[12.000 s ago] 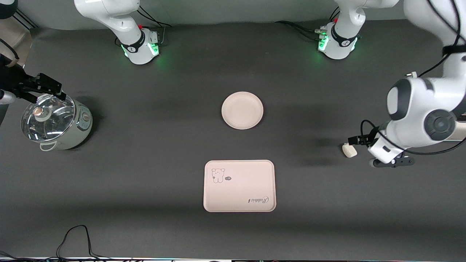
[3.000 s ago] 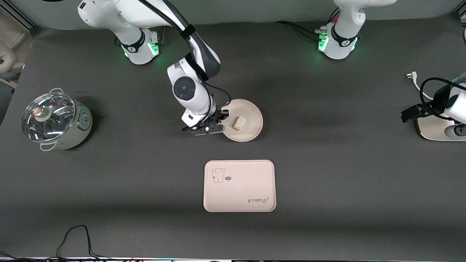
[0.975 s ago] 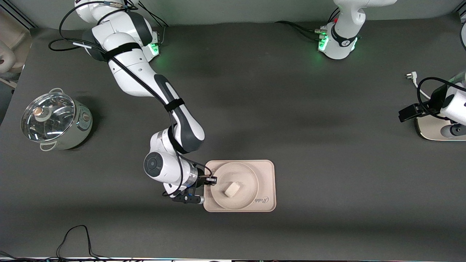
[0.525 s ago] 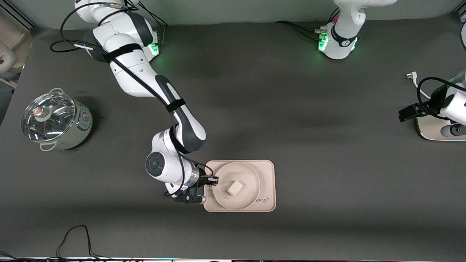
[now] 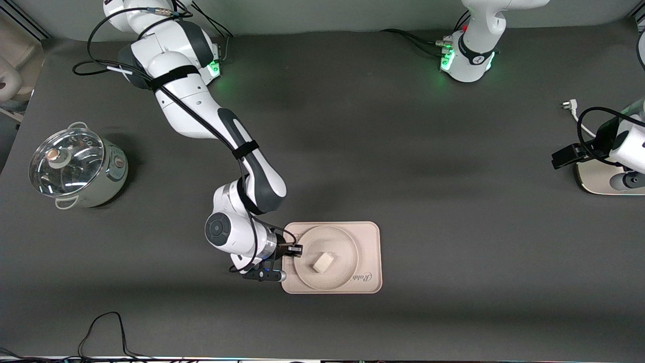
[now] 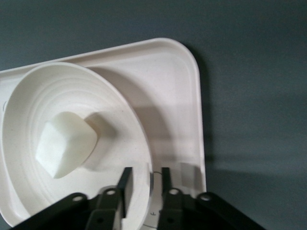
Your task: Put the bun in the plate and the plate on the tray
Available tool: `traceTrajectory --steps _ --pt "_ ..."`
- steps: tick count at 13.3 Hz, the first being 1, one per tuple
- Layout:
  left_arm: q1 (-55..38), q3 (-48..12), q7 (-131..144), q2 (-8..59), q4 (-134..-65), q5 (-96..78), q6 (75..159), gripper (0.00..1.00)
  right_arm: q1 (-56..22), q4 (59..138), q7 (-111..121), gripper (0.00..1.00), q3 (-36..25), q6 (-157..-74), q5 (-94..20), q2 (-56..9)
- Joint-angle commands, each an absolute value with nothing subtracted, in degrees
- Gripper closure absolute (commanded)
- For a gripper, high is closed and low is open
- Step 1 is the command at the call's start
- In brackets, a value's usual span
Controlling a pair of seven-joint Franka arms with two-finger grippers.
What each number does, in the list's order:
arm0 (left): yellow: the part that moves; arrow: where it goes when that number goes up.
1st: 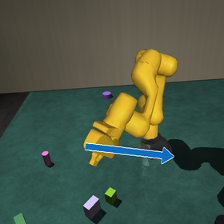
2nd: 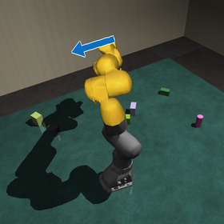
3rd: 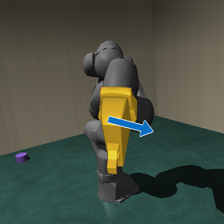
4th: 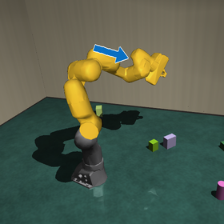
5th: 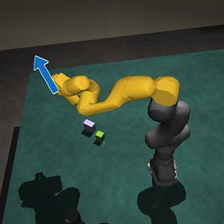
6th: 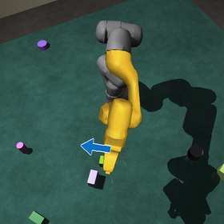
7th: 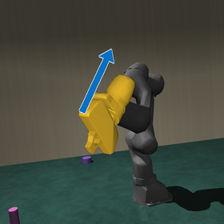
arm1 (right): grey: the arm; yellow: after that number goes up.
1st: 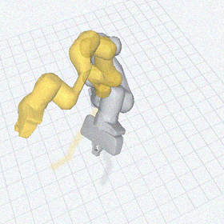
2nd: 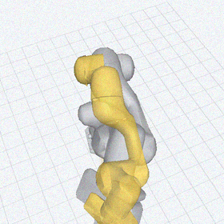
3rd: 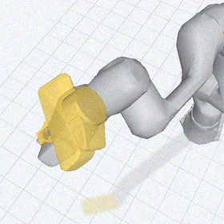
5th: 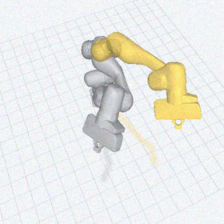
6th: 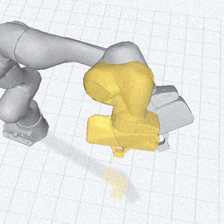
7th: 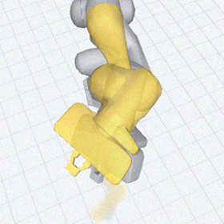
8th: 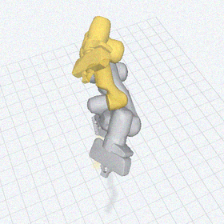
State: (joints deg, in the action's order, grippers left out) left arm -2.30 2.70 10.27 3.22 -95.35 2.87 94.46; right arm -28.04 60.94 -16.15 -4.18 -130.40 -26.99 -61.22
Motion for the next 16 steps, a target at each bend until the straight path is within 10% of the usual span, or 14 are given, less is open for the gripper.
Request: traceTrajectory --steps 1,16 --pt "-2.9 3.08 9.58 3.34 -94.48 3.52 93.69 0.0 -27.95 59.15 -14.5 0.0 -3.96 -129.99 -28.56 -60.83" --pt "-2.37 3.16 8.53 -3.34 -96.94 1.05 92.2 0.0 -27.77 74.24 -9.68 0.0 -20.3 -102.23 -17.69 -25.69"
